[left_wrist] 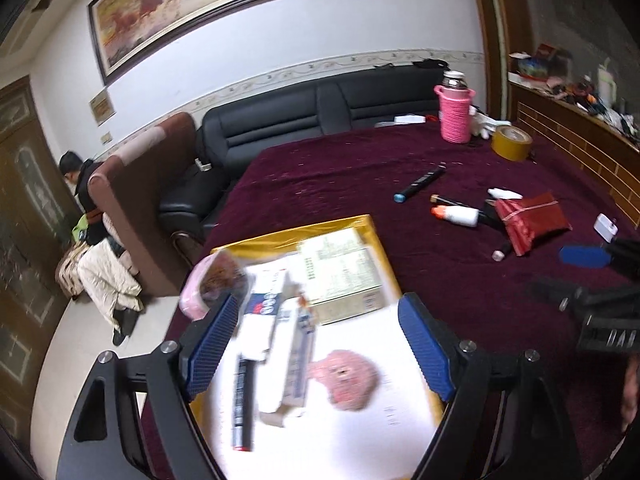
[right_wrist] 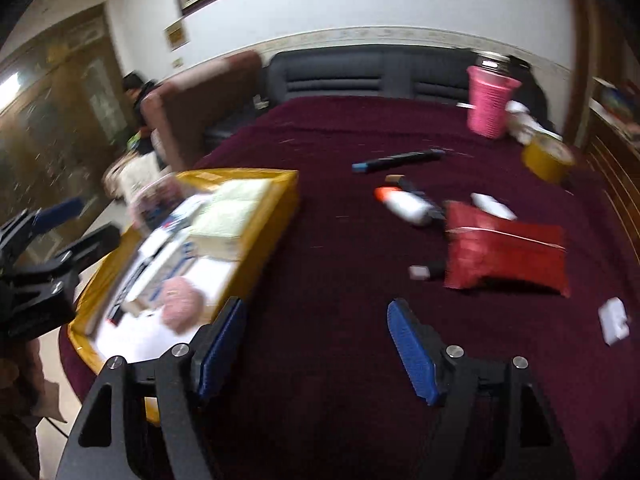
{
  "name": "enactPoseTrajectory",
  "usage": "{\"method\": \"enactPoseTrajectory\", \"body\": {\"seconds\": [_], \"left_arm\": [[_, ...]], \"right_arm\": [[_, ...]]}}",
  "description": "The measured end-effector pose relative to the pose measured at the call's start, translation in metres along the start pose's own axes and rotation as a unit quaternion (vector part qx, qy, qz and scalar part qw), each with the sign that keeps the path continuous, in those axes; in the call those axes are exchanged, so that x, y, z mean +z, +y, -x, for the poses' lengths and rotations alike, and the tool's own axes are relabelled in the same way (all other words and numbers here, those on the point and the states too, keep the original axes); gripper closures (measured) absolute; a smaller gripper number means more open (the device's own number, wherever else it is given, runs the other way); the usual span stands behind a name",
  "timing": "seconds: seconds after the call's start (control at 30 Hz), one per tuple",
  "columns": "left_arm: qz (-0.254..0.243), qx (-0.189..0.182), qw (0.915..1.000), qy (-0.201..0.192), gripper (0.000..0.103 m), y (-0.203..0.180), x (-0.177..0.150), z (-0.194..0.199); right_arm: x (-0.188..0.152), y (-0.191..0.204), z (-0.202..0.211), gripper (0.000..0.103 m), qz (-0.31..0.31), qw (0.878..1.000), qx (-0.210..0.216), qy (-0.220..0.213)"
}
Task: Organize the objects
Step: 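Grasp the white bottle with orange cap using the left gripper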
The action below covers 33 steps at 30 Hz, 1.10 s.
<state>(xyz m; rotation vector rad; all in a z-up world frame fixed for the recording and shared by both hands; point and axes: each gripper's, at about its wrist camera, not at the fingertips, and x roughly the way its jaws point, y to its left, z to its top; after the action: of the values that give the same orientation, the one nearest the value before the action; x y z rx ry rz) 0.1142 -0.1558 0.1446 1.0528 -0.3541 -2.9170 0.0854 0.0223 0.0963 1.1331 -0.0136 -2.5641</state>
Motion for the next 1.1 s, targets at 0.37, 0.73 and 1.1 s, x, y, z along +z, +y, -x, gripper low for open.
{"method": "enactPoseTrajectory", "body": {"seconds": [0.37,0.73,1.1], "left_arm": [[-0.025,-0.042,0.9981,0.039,0.021,-0.082,0.031,-0.038],[0.091,-0.088,0.9827,0.135,0.022,-0.105,0.058,-0.143],[0.193,-0.066,0.9674,0.15,0.022,-0.116,0.084,-0.227]], "right_arm": [[-0.009,-0.145,0.046,0.021,-0.091,0.992,-0.08,-0.03],[-0.006,-0.212,0.034,0.019,-0.173,0.981,-0.07,-0.046],[0.0,-0.226,-0.004,0.019,-0.186,0.979,-0.05,-0.062]]}}
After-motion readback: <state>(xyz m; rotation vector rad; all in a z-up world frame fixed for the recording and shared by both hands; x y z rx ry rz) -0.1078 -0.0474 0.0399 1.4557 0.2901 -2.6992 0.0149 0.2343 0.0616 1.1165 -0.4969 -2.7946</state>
